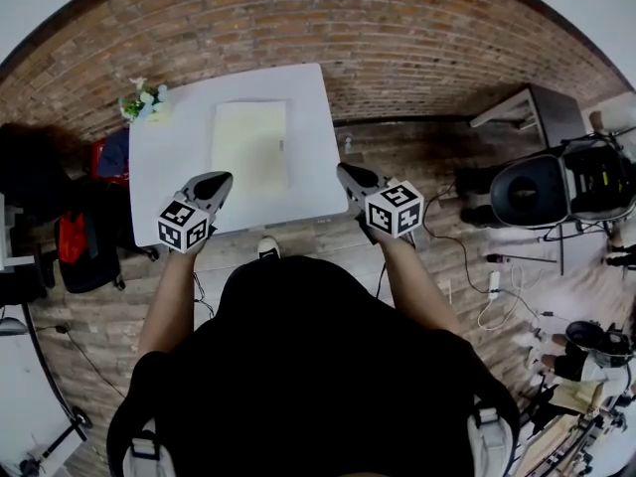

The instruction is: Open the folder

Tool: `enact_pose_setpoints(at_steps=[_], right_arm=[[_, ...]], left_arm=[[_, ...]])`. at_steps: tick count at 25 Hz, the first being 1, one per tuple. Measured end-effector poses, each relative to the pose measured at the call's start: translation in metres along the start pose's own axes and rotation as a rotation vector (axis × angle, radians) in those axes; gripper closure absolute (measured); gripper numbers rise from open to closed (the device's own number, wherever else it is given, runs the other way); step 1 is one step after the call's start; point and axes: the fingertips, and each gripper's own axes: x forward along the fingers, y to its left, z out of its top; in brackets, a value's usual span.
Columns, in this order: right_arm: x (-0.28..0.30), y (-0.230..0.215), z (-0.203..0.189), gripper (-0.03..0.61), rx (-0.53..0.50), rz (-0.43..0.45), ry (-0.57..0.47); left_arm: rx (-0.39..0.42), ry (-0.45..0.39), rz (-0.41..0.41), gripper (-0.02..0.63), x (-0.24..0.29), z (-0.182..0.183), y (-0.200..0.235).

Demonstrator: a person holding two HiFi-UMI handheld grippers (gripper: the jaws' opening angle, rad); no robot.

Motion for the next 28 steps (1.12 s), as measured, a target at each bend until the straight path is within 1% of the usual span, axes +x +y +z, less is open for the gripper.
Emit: enact_pose_setpoints(at_steps=[8,13,23,28], right_arm=[[0.025,0.007,0.005,0.555,0.010,-0.006,0.016],[0.042,0.010,0.015,0.555,0.010,-0.011,0.016],[0.075,0.014,0.037,0.555,0.007,-0.030,0.013],[0.082,0.020,0.047,0.555,0.008,-0.053,0.000]], left_arm=[[-0.007,0.000,-0.007,0.597,-0.006,-0.001,0.030],[-0.016,0.008,-0.019,0.597,-0.008,-0.003,0.047],[-0.002,-0.006,-0.042,0.597,-0.011,0.012,0.089],[0.013,0.005,-0.075,0.598,-0.015,0.012,0.101]])
